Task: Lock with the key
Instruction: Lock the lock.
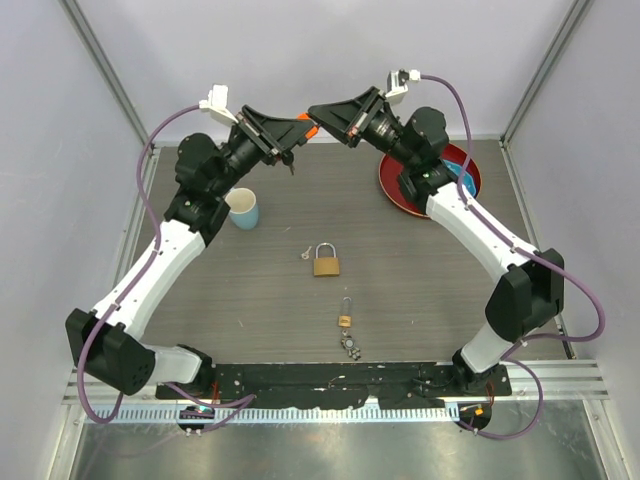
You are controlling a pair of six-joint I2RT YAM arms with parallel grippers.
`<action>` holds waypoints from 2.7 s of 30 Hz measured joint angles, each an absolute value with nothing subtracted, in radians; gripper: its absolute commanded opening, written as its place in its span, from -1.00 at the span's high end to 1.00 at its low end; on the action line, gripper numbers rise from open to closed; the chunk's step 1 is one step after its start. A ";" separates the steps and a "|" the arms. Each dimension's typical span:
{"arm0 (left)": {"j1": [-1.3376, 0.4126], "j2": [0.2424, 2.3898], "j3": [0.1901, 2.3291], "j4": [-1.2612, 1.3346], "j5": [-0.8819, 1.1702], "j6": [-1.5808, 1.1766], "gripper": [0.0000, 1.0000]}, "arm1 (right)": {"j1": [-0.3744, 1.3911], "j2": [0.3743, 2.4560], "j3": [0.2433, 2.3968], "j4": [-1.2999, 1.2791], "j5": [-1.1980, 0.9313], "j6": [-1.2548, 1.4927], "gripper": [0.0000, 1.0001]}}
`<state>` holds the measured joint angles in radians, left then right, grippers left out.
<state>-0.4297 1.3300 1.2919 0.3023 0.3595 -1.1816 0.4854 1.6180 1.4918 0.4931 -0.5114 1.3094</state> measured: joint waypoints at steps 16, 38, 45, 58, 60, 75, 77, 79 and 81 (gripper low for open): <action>-0.408 1.327 1.346 0.126 0.406 -1.063 -0.21 | 0.480 1.645 1.611 0.294 -0.598 1.157 0.97; -0.340 1.207 1.292 -0.121 0.741 -0.938 -0.63 | 0.313 1.645 1.651 -0.058 -1.045 0.838 0.97; -0.367 1.247 1.280 -0.118 0.831 -0.925 -0.62 | 0.315 1.645 1.651 -0.062 -1.133 0.823 0.97; -0.505 1.351 1.229 0.034 0.834 -0.972 -0.18 | 0.315 1.645 1.631 -0.024 -1.131 0.871 0.97; -0.512 1.351 1.213 0.062 0.834 -0.988 0.06 | 0.314 1.645 1.629 -0.015 -1.131 0.878 0.98; -0.524 1.305 1.096 0.146 0.833 -1.044 1.00 | 0.303 1.645 1.604 0.046 -1.126 0.923 0.97; -0.524 1.305 1.094 0.146 0.833 -1.044 1.00 | 0.303 1.645 1.603 0.051 -1.127 0.923 0.97; -0.524 1.305 1.093 0.146 0.834 -1.045 1.00 | 0.302 1.645 1.600 0.054 -1.128 0.923 0.97; -0.524 1.304 1.092 0.146 0.834 -1.045 1.00 | 0.300 1.645 1.596 0.057 -1.128 0.927 0.97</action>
